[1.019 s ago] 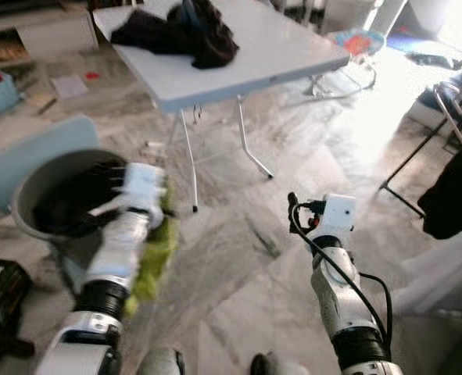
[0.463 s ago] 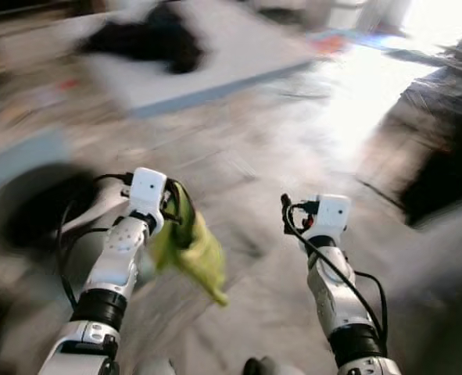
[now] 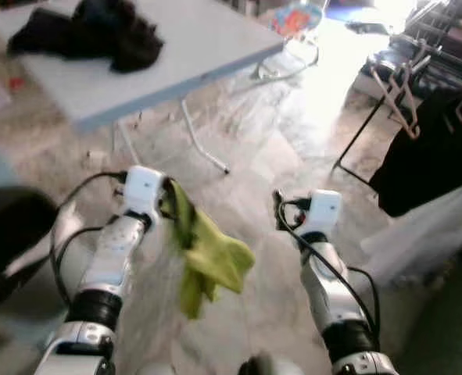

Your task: Hang hanger

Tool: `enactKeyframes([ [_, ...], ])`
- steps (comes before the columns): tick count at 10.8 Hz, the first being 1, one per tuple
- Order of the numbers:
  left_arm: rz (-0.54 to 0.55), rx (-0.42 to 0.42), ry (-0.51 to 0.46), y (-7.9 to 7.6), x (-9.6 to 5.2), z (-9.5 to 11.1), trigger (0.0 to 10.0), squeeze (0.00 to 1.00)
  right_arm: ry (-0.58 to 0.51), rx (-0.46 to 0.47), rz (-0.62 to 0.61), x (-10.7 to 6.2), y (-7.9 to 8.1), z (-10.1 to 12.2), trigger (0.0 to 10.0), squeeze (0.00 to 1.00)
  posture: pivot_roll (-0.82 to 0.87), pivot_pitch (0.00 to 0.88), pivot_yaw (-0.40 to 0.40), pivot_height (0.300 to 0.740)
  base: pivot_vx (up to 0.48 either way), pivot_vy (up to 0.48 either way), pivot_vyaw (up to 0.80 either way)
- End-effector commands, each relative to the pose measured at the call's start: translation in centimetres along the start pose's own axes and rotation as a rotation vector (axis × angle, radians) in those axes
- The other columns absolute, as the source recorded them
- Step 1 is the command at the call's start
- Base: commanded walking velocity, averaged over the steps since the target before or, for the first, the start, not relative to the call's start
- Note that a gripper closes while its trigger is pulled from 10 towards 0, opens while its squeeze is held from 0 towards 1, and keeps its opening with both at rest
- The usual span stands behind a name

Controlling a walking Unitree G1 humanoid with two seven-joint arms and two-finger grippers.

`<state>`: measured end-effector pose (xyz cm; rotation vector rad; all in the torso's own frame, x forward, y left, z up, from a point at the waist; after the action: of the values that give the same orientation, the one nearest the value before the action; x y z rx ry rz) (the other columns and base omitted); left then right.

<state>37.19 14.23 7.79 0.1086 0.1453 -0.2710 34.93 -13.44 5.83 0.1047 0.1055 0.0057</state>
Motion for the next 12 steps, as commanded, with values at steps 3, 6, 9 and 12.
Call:
enactKeyframes([
  [3,-0.045,-0.001,-0.043,-1.38,0.45,1.25,10.0,0.00,0.009,-0.009,-0.040,-0.10,-1.59,-0.21,10.0,0.00,0.00,0.050,-0.054,0.740,0.420,0.000,-0.57],
  [6,-0.048,-0.001,-0.026,-1.37,0.49,1.02,10.0,0.00,0.013,-0.012,-0.040,-0.06,-1.65,-0.25,10.0,0.00,0.00,0.049,-0.057,0.740,0.350,0.324,-0.61],
  [9,-0.051,0.007,-0.022,-1.39,0.49,0.97,10.0,0.00,0.017,-0.014,-0.037,-0.04,-1.61,-0.35,10.0,0.00,0.00,0.046,-0.058,0.740,0.280,0.390,-0.56],
  [12,-0.062,0.023,-0.019,-1.61,0.50,0.95,10.0,0.00,0.018,-0.024,-0.033,0.00,-1.59,-0.36,10.0,0.00,0.00,0.043,-0.060,0.740,0.240,0.416,0.00],
])
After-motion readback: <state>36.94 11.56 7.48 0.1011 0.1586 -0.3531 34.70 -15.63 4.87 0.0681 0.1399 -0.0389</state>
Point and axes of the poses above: a point about 5 cm out from each wrist's last joint towards the gripper, its own x axis pointing out of the wrist towards the gripper, its own z axis along the axis of the wrist's last joint, y = z × x, the point moved 5 cm from there along x, pointing out of the wrist towards the gripper, and after that the axes turned 1 degree about -x, right-handed, at the moved point
